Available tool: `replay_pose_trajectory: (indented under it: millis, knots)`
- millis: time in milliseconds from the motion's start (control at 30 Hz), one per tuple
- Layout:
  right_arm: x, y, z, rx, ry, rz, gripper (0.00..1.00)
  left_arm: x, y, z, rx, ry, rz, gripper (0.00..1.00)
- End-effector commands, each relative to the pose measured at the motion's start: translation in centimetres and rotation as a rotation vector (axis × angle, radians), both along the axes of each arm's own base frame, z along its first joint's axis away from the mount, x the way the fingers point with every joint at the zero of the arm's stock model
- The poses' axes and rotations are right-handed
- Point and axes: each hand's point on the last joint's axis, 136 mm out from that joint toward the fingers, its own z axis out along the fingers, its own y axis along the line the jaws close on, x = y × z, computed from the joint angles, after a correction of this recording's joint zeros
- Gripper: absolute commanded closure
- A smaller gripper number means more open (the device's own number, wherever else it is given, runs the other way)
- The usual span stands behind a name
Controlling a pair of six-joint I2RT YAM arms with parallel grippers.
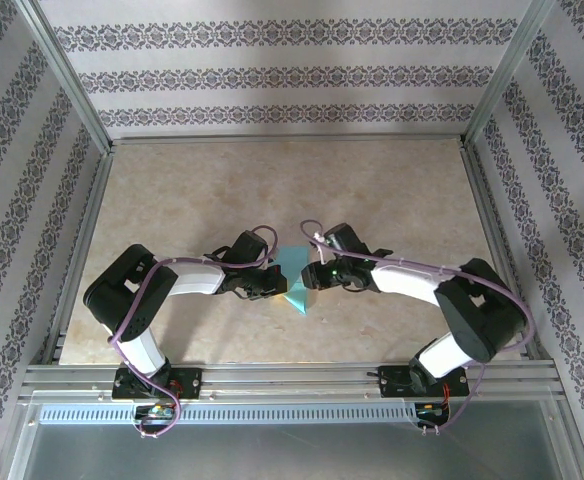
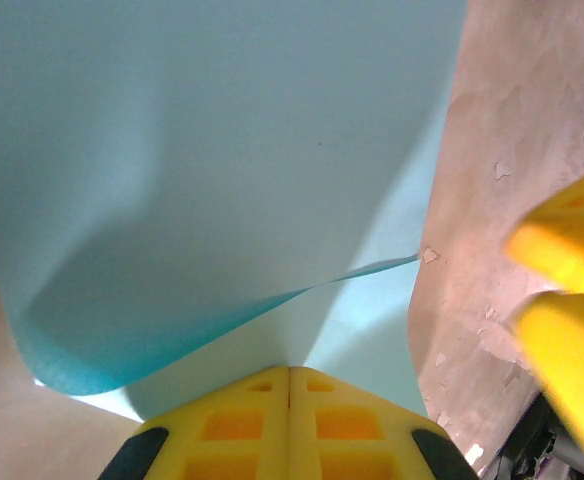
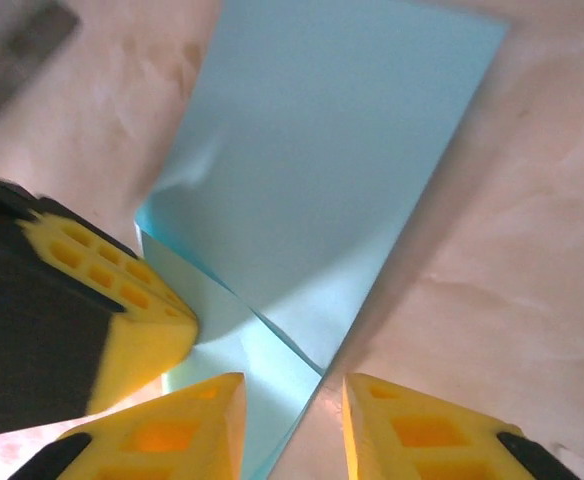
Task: Fold a paper plane with a square sheet of paper (fold left side to right side)
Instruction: Third fold the triangle at the center of the table.
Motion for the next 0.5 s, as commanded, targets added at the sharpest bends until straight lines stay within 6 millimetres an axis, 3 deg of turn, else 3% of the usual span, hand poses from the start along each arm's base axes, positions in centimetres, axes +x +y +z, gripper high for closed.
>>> replay_pose_trajectory:
  millis: [0,133,267,467]
  knots:
    - [-1.1,-0.6,1.3,0.059,0.047,-0.015,0.68,-1.6,2.2,-3.2,0.141,0.093,0.036,1.00]
    - [-3.4,0.4,2.3,0.183,0.155,0.016,0.81,-1.5,2.2,-3.1,0.140,0.092,0.040,1.00]
    - [-5.7,1.8,2.0,0.267,0.303,0.040,0.99,-1.4,2.1,-2.9,0.137,0.089,0.044,1.00]
    - [-7.2,2.9,0.5,0.238,0.365,0.068,1.00,-1.3,2.0,-2.9,0.136,0.089,0.043,1.00]
